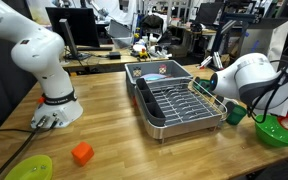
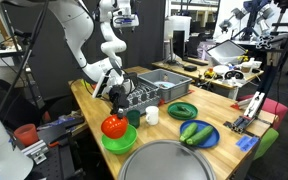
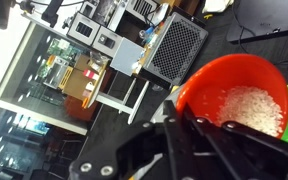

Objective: Pour the rice out of the orange bowl into the green bowl

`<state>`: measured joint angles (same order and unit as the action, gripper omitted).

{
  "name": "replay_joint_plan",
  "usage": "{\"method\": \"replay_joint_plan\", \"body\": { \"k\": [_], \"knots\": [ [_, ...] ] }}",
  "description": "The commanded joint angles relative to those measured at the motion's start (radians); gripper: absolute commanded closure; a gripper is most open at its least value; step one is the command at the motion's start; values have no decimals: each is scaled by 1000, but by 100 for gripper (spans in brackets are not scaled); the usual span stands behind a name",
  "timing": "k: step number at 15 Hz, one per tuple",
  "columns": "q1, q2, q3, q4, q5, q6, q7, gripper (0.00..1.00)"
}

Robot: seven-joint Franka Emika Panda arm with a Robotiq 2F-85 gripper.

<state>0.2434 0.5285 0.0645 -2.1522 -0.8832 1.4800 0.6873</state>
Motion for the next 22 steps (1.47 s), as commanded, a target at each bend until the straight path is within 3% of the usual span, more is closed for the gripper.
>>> {"method": "replay_joint_plan", "body": {
  "k": [1, 10, 22],
  "knots": [
    [22, 55, 6, 44, 3, -101, 40, 98],
    [66, 154, 25, 132, -8, -247, 97, 98],
    [49, 259, -9, 251, -13, -325, 86, 98]
  ]
}}
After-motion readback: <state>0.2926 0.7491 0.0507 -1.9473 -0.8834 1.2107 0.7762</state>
